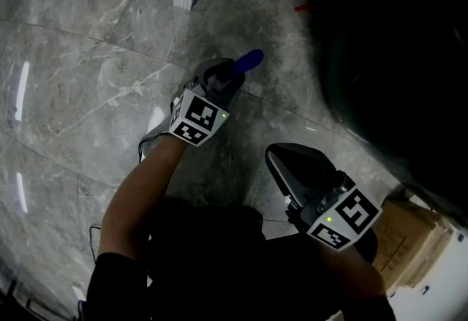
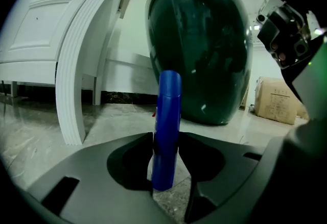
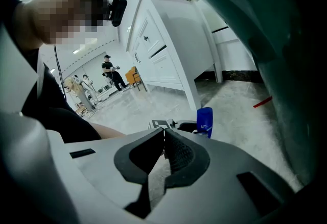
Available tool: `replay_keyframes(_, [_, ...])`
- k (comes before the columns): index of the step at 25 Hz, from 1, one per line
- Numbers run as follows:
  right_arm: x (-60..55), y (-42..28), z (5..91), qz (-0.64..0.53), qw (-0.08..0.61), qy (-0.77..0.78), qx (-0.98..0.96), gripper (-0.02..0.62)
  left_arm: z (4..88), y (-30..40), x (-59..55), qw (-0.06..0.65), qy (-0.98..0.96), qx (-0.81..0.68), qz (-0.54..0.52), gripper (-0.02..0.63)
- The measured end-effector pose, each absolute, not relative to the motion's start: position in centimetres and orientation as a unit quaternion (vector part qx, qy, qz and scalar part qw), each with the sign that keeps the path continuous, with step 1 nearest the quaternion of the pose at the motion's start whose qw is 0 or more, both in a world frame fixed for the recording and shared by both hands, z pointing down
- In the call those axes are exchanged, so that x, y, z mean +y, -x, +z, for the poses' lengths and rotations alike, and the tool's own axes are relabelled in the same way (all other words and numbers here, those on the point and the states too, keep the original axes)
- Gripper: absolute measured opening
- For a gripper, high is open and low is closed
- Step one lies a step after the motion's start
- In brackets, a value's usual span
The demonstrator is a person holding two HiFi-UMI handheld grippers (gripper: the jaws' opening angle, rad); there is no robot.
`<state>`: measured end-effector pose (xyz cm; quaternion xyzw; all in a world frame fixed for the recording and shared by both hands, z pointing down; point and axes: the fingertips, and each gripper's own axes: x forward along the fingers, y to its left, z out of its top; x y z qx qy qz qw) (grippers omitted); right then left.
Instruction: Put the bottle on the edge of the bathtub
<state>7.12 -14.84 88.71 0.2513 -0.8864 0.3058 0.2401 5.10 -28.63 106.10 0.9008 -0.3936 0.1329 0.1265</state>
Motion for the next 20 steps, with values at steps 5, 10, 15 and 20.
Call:
replay_keyframes(5, [-15.1, -6.5, 88.1, 0.304, 0.231, -0.246, -0.891, 0.029, 108.5, -4.7, -26.5, 0.155, -0.899, -0.372, 0.171, 0.23])
replay_keyframes(10, [-14.6, -5.7, 87.8, 0.299, 0.233, -0.231, -0.896, 0.029, 108.0, -4.6, -25.4, 0.166, -0.899, -0.368, 0.167, 0.281])
replay_keyframes(15, [-14.1, -5.7, 87.4, 0.29, 0.237, -0.23, -0.898, 0.029, 107.2, -4.8, -24.6, 0.164, -0.901, -0.363, 0.174, 0.285])
replay_keyframes(20, [-14.1, -5.4, 86.4, 0.281, 0.232, -0.228, -0.903, 0.029, 106.9, -4.1, -24.7, 0.162, -0.898, -0.367, 0.182, 0.284])
